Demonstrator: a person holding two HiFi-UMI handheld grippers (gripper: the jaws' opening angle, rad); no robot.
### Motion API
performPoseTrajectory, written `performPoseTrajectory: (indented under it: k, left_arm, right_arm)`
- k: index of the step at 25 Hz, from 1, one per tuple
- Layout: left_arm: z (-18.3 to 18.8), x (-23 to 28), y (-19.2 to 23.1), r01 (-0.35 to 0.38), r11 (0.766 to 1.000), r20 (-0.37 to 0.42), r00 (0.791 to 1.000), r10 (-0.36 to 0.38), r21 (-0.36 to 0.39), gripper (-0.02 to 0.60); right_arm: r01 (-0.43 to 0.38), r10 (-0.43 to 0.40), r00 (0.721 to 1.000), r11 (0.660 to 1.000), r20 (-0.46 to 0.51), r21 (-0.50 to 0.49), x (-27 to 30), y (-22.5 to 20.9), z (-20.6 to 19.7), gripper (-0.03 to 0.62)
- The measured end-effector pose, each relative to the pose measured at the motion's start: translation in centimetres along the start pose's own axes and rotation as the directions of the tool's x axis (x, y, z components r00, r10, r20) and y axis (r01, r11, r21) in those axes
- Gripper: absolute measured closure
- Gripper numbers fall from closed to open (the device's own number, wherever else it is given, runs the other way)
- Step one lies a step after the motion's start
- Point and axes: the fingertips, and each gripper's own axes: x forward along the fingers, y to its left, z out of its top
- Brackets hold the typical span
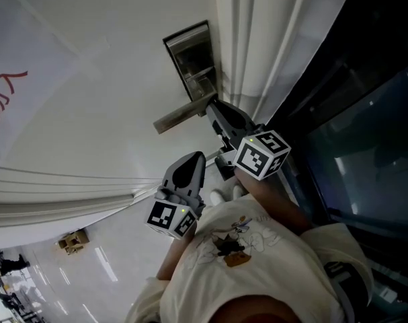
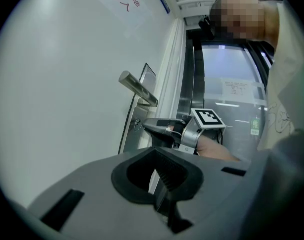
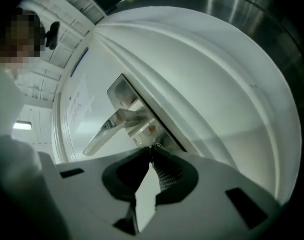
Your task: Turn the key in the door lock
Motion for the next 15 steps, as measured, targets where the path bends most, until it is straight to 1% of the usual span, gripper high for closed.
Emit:
performPoseTrajectory:
  k: [3, 7, 12, 15]
  left_arm:
    - [0.06, -0.10, 0.05, 0.001, 1.000, 0.003, 1.000, -0.001, 0.002, 0.578]
    - [0.12, -0.43, 0.19, -0.003, 1.000, 0.006, 1.000, 0.003, 0.000, 0.578]
    - [0.04, -0.56, 0.20, -0.003, 1.000, 0.008, 1.000, 0.003, -0.006, 0.578]
    - [0.06, -0.61, 0.19, -0.002, 1.000, 0.009, 1.000, 0.002, -0.006, 0.578]
  right_arm:
    - [-0.017, 0.015, 1.000, 0.996, 0.018, 0.092, 0.01, -0.12, 0.08, 0.565]
    - [-0.047, 0.036, 0.998, 0.971, 0.050, 0.234, -0.01, -0.27, 0.02, 0.563]
    - [-0.061, 0.043, 0.997, 0.946, 0.064, 0.318, -0.10, -0.62, -0.18, 0.563]
    - [-0.088, 0.064, 0.995, 0.930, 0.079, 0.358, 0.06, -0.24, 0.18, 0.563]
